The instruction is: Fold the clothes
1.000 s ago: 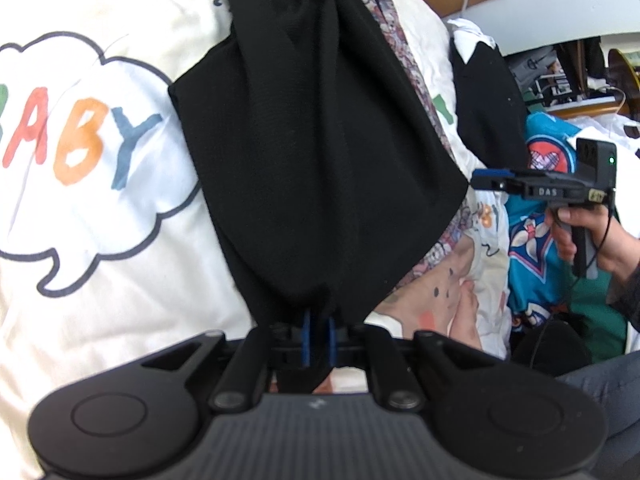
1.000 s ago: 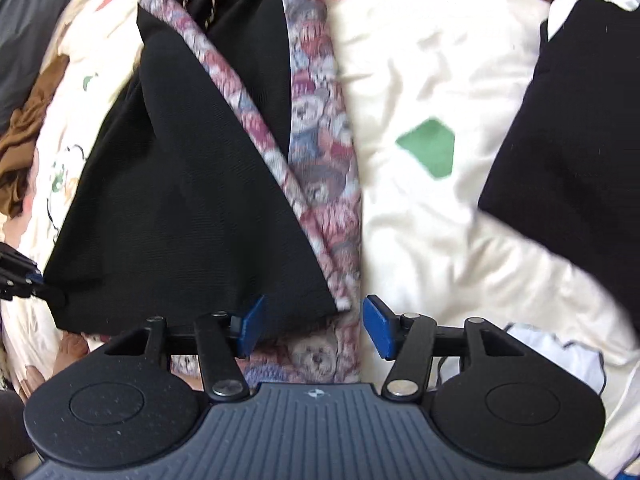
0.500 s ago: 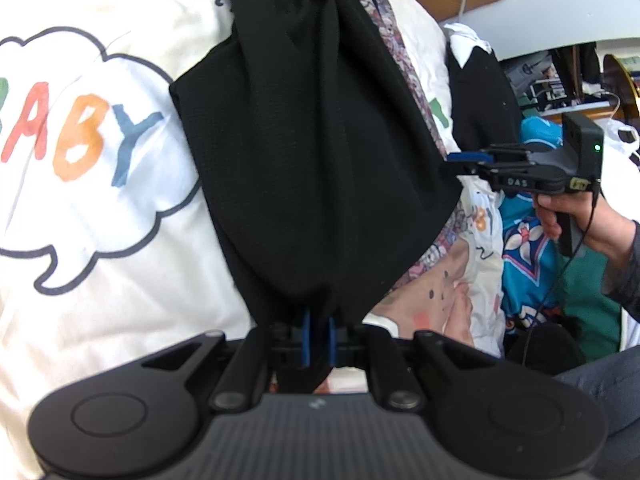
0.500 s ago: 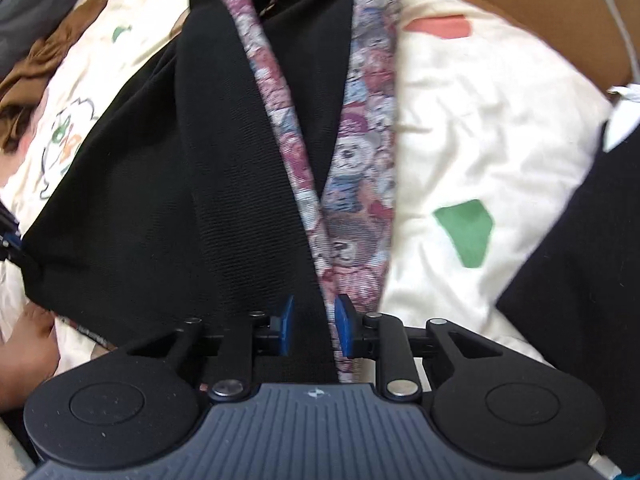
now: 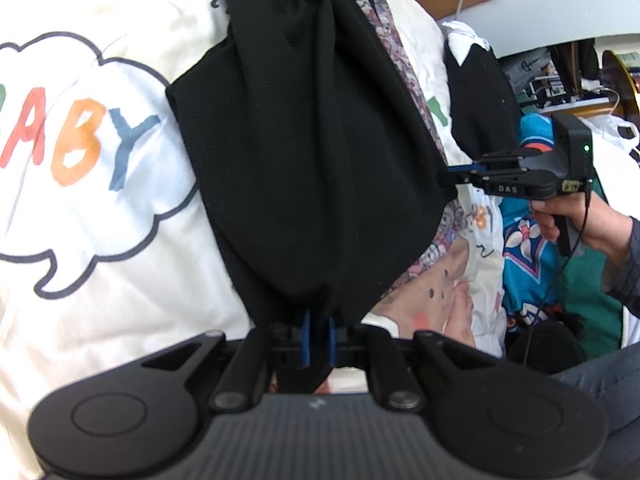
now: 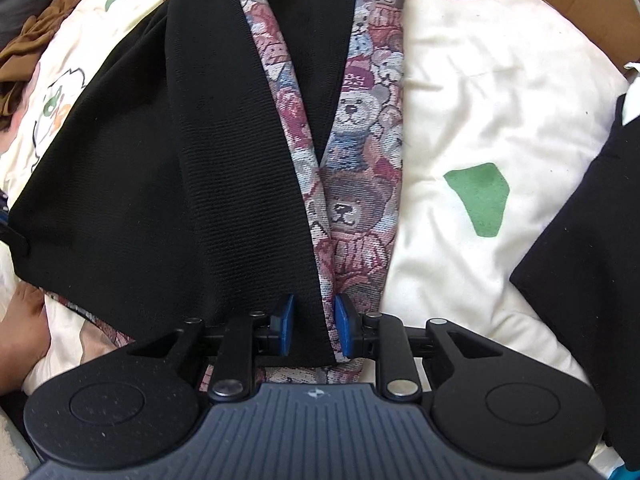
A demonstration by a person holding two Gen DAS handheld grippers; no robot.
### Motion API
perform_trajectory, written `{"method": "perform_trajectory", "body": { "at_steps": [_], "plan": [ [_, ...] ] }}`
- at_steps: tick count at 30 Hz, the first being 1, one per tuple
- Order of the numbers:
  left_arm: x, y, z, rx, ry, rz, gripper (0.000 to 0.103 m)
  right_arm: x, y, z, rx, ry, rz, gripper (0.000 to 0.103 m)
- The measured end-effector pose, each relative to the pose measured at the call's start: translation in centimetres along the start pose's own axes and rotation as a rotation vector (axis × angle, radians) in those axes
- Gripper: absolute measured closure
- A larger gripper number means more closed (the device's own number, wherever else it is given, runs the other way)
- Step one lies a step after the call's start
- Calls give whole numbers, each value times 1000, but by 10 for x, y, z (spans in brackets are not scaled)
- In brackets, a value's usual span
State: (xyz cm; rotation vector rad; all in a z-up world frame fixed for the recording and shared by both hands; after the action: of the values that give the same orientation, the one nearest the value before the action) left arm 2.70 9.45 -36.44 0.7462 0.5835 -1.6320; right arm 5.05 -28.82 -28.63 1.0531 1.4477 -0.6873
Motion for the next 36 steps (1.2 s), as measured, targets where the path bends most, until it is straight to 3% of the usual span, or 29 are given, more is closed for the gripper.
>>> {"method": "perform_trajectory", "body": {
  "at_steps": [17, 26, 30, 33, 35, 36],
  "plan": [
    [-3, -2, 11, 80, 34, -34, 99, -18, -33, 22, 41, 30, -99, 99],
    [19, 0, 6, 84, 108, -66, 98, -5, -48, 20, 49, 38, -125, 99],
    [20, 3, 8, 70, 132, -70, 92, -5, -49, 19, 48, 32, -92, 98],
    [12, 3, 12, 74, 140, -69, 73, -8, -48, 18, 76, 52, -90, 92],
    [4, 3, 13, 84, 152, -64, 67, -11, -46, 15, 52, 36, -95, 73],
    [-3, 3, 15, 92, 164, -59, 65, -15, -43, 14, 46, 32, -92, 69]
  ]
}}
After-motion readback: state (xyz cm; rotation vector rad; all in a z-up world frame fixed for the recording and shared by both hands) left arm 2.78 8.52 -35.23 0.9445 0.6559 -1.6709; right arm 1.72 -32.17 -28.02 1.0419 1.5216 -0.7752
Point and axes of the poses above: each gripper's, at about its wrist camera, not at the fingertips, and x roughly the way its jaws point, z to its right, y to its top, the point moved 1 cm from there along x, roughly the way its jaws point, and after that the axes turned 5 degrees about -x, right-handed, at the moved point
